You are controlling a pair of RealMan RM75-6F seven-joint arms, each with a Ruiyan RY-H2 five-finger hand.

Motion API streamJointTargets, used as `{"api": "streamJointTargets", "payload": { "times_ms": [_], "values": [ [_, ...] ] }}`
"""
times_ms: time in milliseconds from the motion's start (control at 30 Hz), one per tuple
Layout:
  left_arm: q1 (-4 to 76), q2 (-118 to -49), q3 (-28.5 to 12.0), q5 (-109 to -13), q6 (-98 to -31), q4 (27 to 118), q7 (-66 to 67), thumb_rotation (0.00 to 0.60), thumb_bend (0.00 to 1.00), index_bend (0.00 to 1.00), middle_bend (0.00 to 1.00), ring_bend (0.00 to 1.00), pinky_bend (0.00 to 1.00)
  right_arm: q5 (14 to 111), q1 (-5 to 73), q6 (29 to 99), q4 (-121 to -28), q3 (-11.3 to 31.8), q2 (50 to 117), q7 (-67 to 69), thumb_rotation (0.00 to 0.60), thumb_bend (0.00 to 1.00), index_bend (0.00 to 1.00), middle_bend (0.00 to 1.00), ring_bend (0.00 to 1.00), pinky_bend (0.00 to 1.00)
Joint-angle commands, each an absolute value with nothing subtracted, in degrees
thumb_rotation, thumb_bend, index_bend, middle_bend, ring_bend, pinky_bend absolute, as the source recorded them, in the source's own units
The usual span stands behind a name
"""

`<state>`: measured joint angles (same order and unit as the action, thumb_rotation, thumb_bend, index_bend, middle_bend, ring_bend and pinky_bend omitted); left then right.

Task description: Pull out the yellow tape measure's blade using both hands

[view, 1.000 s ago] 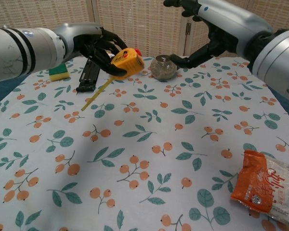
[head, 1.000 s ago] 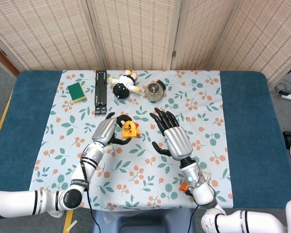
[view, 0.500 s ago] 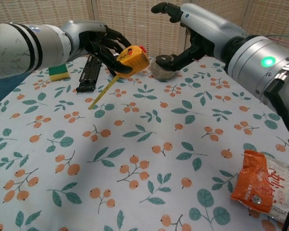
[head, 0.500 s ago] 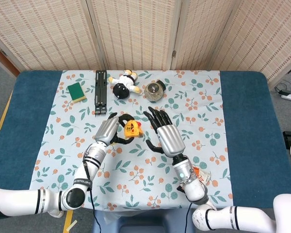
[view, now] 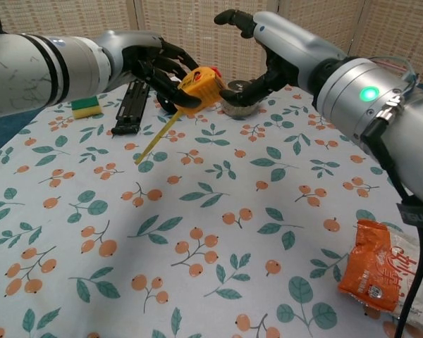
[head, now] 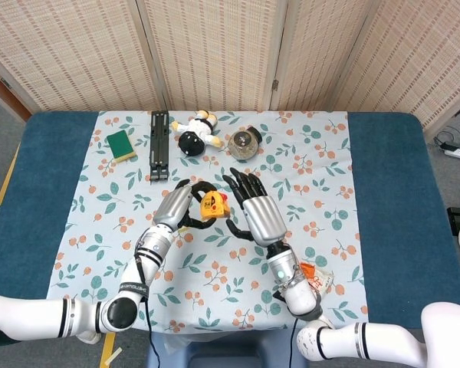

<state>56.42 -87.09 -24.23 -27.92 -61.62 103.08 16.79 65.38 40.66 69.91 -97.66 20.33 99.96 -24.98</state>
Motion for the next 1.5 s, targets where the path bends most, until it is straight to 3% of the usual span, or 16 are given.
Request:
{"api": "streamJointTargets", "payload": {
  "times_ms": [33, 1100, 1400, 1500],
  "values": [
    [56.5, -87.2, -24.2, -27.9, -61.7, 103.1, 16.8, 0.600, 0.36, 0.60, 0.53, 0.41, 0.04, 65.3, 40.9, 70.0, -97.4, 20.3, 100.2, -25.0, 0.600, 0.39, 0.00, 0.00, 0.00, 0.00],
    [55.3, -89.0, -22.5, -32.7, -62.5, 99.3, 14.7, 0.600, 0.36, 0.60, 0.53, 0.41, 0.04, 62.8, 42.5, 72.4, -94.4, 22.4, 100.8, -24.7, 0.600, 0.39, 0.01, 0.00, 0.00, 0.00],
    [54.9, -89.2, -22.8, -33.3, -62.1, 98.7, 14.2, 0.600, 0.36, 0.60, 0.53, 0.41, 0.04, 60.5, 43.2, 72.4, -94.8, 23.2, 101.3, -25.9, 0.600, 0.39, 0.41, 0.01, 0.02, 0.00],
    [54.8, -89.1, -23.0, -33.3, -61.9, 98.6, 14.1, 0.600, 0.36, 0.60, 0.53, 0.41, 0.04, 59.9, 43.4, 72.5, -95.2, 23.4, 101.2, -26.2, 0.600, 0.42, 0.48, 0.03, 0.03, 0.00]
  ]
}}
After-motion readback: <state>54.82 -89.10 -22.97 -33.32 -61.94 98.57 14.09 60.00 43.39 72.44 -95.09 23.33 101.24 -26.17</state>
